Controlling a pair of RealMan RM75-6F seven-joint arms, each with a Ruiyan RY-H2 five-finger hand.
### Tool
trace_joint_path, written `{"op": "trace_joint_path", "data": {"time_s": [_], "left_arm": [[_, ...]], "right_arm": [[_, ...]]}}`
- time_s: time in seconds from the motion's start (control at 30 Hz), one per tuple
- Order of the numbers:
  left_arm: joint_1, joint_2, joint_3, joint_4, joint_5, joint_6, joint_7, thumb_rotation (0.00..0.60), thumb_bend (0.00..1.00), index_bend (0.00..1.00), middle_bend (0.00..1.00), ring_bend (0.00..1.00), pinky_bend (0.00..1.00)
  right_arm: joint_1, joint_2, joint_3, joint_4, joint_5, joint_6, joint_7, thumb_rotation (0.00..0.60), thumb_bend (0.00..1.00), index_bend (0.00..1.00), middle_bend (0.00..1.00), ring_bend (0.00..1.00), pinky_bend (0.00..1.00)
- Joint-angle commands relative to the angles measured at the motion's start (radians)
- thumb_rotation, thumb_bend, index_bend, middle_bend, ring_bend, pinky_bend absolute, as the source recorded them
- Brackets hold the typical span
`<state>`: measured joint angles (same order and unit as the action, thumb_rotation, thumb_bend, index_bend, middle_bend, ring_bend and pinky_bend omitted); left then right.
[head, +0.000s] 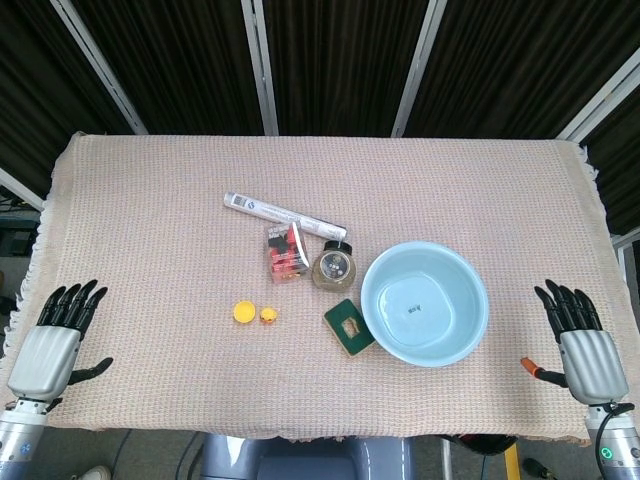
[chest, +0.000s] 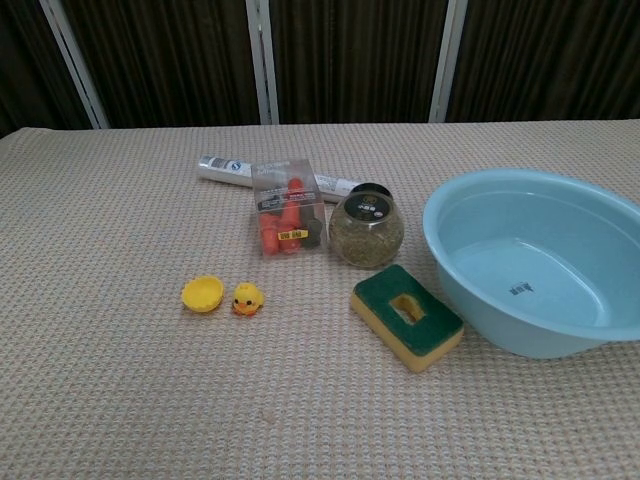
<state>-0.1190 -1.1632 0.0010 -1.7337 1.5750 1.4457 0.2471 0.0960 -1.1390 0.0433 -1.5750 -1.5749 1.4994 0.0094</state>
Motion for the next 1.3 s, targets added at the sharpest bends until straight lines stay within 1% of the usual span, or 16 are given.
{"op": "trace_joint_path", "data": {"time_s": [0.03,0.07,0.1,0.13,0.17,0.2,0.27,0.3,0.37,0.5,0.6,0.73,0.9,1.0,1.2,1.3], "left_arm": [[-0.022,-0.001,-0.017,-0.025,-0.011,-0.023,0.017,0.600,0.12,0.00,0.09,0.14,0.11],[-0.031,-0.002,-0.023,-0.034,-0.012,-0.033,0.028,0.600,0.13,0.01,0.20,0.24,0.18],[-0.045,-0.006,-0.030,-0.043,-0.012,-0.048,0.043,0.600,0.13,0.05,0.33,0.35,0.25],[-0.060,-0.010,-0.037,-0.054,-0.016,-0.065,0.058,0.600,0.13,0.08,0.41,0.40,0.28],[-0.074,-0.016,-0.045,-0.068,-0.023,-0.083,0.071,0.600,0.14,0.16,0.52,0.49,0.34],[-0.095,-0.025,-0.058,-0.088,-0.043,-0.113,0.092,0.600,0.14,0.20,0.59,0.54,0.37],[-0.126,-0.040,-0.076,-0.124,-0.079,-0.161,0.121,0.600,0.15,0.27,0.70,0.62,0.44],[-0.152,-0.053,-0.092,-0.151,-0.111,-0.198,0.146,0.600,0.15,0.29,0.77,0.67,0.48],[-0.197,-0.079,-0.118,-0.184,-0.164,-0.256,0.202,0.600,0.16,0.31,0.85,0.75,0.54],[-0.282,-0.139,-0.160,-0.219,-0.270,-0.340,0.330,0.600,0.18,0.34,0.98,0.85,0.65],[-0.343,-0.197,-0.188,-0.227,-0.378,-0.379,0.435,0.600,0.20,0.36,1.00,0.89,0.70],[-0.424,-0.278,-0.218,-0.213,-0.543,-0.395,0.577,0.600,0.22,0.37,1.00,0.91,0.72],[-0.538,-0.398,-0.253,-0.167,-0.765,-0.357,0.746,0.600,0.31,0.36,1.00,0.92,0.73],[-0.593,-0.457,-0.272,-0.140,-0.870,-0.328,0.805,0.600,0.32,0.36,1.00,0.92,0.73],[-0.680,-0.551,-0.288,-0.073,-1.004,-0.284,0.870,0.600,0.32,0.35,1.00,0.92,0.73],[-0.713,-0.586,-0.283,-0.036,-1.032,-0.270,0.891,0.600,0.31,0.35,1.00,0.92,0.73]], "right_arm": [[0.000,-0.001,0.000,0.000,-0.001,0.000,0.001,0.600,0.05,0.02,0.00,0.00,0.03],[0.000,-0.001,-0.001,0.000,-0.001,0.001,0.000,0.600,0.05,0.02,0.00,0.00,0.03],[0.000,-0.001,-0.001,0.000,-0.001,0.001,0.000,0.600,0.05,0.02,0.00,0.00,0.03],[0.000,-0.001,-0.001,-0.001,-0.001,0.001,0.001,0.600,0.05,0.02,0.00,0.00,0.03],[0.000,-0.001,-0.001,-0.001,-0.001,0.000,0.002,0.600,0.05,0.02,0.00,0.00,0.03],[0.000,0.000,-0.001,-0.002,0.000,0.000,0.003,0.600,0.05,0.02,0.00,0.00,0.03],[0.000,0.001,-0.001,-0.003,0.001,-0.001,0.005,0.600,0.05,0.02,0.00,0.00,0.03],[0.000,0.002,0.000,-0.003,0.002,-0.002,0.006,0.600,0.05,0.02,0.00,0.00,0.03],[0.001,0.003,-0.001,-0.003,0.002,-0.003,0.009,0.600,0.05,0.02,0.00,0.00,0.03],[0.001,0.006,-0.002,-0.003,0.000,-0.004,0.017,0.600,0.05,0.02,0.00,0.00,0.03],[0.002,0.010,-0.001,-0.003,0.001,-0.006,0.025,0.600,0.05,0.02,0.00,0.00,0.03],[0.002,0.014,0.000,-0.004,0.003,-0.006,0.039,0.600,0.05,0.02,0.00,0.00,0.03],[0.004,0.019,-0.003,-0.010,0.002,-0.013,0.048,0.600,0.05,0.02,0.00,0.00,0.03],[0.004,0.020,-0.003,-0.010,0.002,-0.013,0.053,0.600,0.05,0.02,0.00,0.00,0.03],[0.005,0.024,-0.001,-0.014,0.006,-0.016,0.069,0.600,0.05,0.02,0.00,0.00,0.03],[0.005,0.026,-0.001,-0.015,0.006,-0.016,0.074,0.600,0.05,0.02,0.00,0.00,0.03]]}}
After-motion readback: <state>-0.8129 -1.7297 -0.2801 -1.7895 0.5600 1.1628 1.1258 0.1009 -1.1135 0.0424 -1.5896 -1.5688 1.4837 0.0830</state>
